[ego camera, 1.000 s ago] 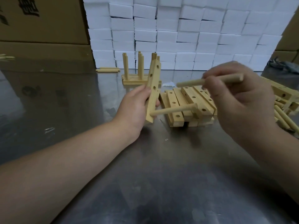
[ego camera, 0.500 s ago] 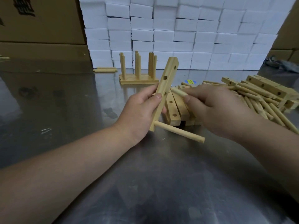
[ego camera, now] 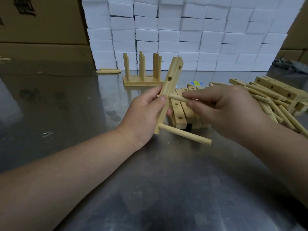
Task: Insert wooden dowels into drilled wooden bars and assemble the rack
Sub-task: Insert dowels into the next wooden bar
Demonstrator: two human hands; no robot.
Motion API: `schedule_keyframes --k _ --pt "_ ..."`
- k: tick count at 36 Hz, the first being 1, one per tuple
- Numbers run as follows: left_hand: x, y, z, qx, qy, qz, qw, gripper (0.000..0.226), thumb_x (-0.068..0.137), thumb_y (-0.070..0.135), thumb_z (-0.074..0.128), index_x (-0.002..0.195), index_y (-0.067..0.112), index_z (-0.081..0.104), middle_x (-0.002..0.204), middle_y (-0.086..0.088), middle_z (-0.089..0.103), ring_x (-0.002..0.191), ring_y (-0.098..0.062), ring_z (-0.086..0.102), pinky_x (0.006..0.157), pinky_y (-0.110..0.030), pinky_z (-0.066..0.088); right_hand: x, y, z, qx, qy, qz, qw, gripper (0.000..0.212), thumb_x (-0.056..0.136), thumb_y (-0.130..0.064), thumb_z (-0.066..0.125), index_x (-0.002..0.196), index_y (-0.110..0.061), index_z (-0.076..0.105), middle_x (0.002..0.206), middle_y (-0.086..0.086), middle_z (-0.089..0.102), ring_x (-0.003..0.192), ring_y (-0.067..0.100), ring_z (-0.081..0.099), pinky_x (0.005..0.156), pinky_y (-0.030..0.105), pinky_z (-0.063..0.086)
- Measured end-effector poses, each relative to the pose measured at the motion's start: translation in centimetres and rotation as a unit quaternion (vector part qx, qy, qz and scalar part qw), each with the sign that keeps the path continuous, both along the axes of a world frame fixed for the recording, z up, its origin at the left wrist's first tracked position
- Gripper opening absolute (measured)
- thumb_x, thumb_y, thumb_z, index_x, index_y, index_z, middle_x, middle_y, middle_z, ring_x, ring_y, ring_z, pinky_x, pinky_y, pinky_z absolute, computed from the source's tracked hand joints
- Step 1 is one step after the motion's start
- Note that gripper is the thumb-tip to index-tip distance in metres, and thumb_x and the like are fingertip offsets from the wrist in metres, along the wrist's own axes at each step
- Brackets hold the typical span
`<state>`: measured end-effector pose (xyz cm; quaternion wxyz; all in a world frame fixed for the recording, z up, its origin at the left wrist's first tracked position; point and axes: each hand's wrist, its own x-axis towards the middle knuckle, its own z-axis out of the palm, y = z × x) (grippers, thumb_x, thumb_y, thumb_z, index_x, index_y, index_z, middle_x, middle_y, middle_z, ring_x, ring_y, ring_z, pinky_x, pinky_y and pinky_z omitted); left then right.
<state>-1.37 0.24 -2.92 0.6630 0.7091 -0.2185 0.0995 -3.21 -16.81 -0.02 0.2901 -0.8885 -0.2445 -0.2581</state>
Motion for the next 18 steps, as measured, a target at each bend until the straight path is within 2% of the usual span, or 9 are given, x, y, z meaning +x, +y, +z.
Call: schedule_keyframes --k 2,3,5,6,9,12,18 --pt "0.03 -0.02 -0.02 0.002 0.003 -0.003 1.000 0.025 0.085 0.029 0.042 0.100 0.035 0.061 0.057 0.009 0.057 0.069 -0.013 0.052 0.072 -0.030 0.042 -0.21 0.28 0.08 -0.005 -0.019 0.003 1.000 0.015 0.083 -0.030 0.063 0.093 -0.041 0.068 0.096 -0.046 0.052 0.083 -0.007 0.056 0.072 0.027 0.052" --pt "0.07 -0.01 -0.07 0.002 0.003 -0.006 1.000 0.027 0.082 0.030 0.041 0.100 0.036 0.061 0.058 0.009 0.057 0.070 -0.014 0.052 0.072 -0.030 0.041 -0.27 0.44 0.10 -0.009 -0.030 0.006 0.999 0.021 0.084 -0.030 0.063 0.102 -0.041 0.064 0.107 -0.041 0.048 0.085 -0.002 0.056 0.072 0.032 0.053" --pt "0.10 -0.03 -0.09 0.005 0.001 -0.006 1.000 0.028 0.081 0.031 0.041 0.099 0.036 0.061 0.058 0.009 0.057 0.071 -0.015 0.051 0.073 -0.032 0.041 -0.27 0.54 0.00 -0.010 -0.046 0.012 0.999 0.041 0.082 -0.032 0.057 0.116 -0.048 0.042 0.113 -0.034 0.046 0.086 0.004 0.056 0.072 0.039 0.054" --pt "0.09 -0.02 -0.10 0.008 -0.001 -0.005 1.000 0.028 0.081 0.031 0.040 0.098 0.037 0.062 0.058 0.009 0.057 0.071 -0.015 0.051 0.073 -0.032 0.041 -0.24 0.53 -0.06 -0.007 -0.049 0.012 0.999 0.042 0.081 -0.032 0.056 0.117 -0.047 0.041 0.112 -0.031 0.050 0.086 0.005 0.056 0.072 0.040 0.054" --pt "0.00 0.10 -0.09 0.022 -0.009 -0.006 1.000 0.029 0.089 0.027 0.042 0.109 0.032 0.062 0.061 0.010 0.055 0.073 -0.013 0.051 0.074 -0.030 0.041 -0.05 0.19 -0.26 -0.006 -0.053 0.000 0.999 0.025 0.080 -0.028 0.060 0.104 -0.029 0.068 0.093 -0.017 0.068 0.086 0.004 0.057 0.071 0.039 0.054" --pt "-0.11 0.20 -0.14 0.064 -0.028 -0.002 0.998 0.037 0.099 0.016 0.038 0.133 0.023 0.052 0.064 0.010 0.053 0.071 -0.004 0.051 0.072 -0.022 0.042 -0.14 0.20 -0.17 -0.028 -0.066 -0.002 0.997 0.023 0.079 -0.027 0.060 0.099 -0.024 0.071 0.080 -0.008 0.070 0.074 0.008 0.060 0.066 0.040 0.055" --pt "-0.38 0.19 0.14 0.094 -0.051 -0.001 0.994 0.040 0.099 0.015 0.036 0.137 0.024 0.047 0.066 0.009 0.051 0.068 0.000 0.049 0.069 -0.015 0.042 -0.40 0.44 -0.18 -0.035 -0.080 -0.009 0.996 0.023 0.079 -0.024 0.061 0.099 -0.021 0.073 0.087 -0.001 0.072 0.082 0.022 0.066 0.069 0.044 0.054"
